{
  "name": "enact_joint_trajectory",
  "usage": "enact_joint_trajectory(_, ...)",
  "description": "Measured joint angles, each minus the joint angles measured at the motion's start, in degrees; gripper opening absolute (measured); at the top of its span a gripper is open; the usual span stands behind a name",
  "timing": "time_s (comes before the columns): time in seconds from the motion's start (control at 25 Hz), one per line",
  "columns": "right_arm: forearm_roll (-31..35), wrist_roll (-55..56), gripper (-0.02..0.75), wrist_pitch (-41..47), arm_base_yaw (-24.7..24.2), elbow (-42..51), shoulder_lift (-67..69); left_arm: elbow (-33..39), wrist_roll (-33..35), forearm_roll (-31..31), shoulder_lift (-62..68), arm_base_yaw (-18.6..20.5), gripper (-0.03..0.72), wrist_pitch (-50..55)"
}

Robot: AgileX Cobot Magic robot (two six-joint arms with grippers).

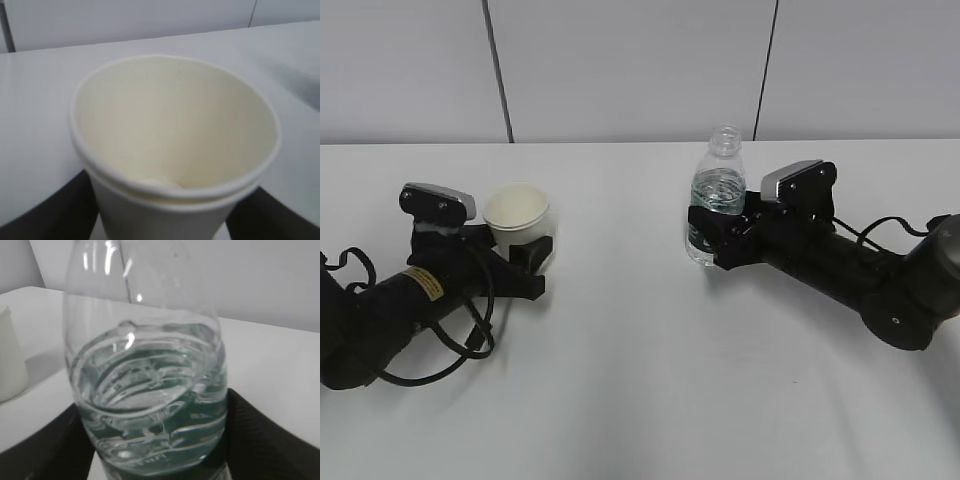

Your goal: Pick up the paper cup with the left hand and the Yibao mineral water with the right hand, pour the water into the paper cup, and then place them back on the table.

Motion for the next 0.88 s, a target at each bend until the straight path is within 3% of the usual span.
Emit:
enact_joint_trajectory(0.2,0.0,-1.7,0.512,1.5,0.0,0.0,-0.5,0.0,-0.5,4.8,0.0,0.0,0.452,-0.1)
enact_joint_trajectory(0.88,-0.2,-5.9,0.510,14.9,0.0,0.1,-7.0,-0.1,-6.1,12.8,-1.9,-1.6,0.443,0.0)
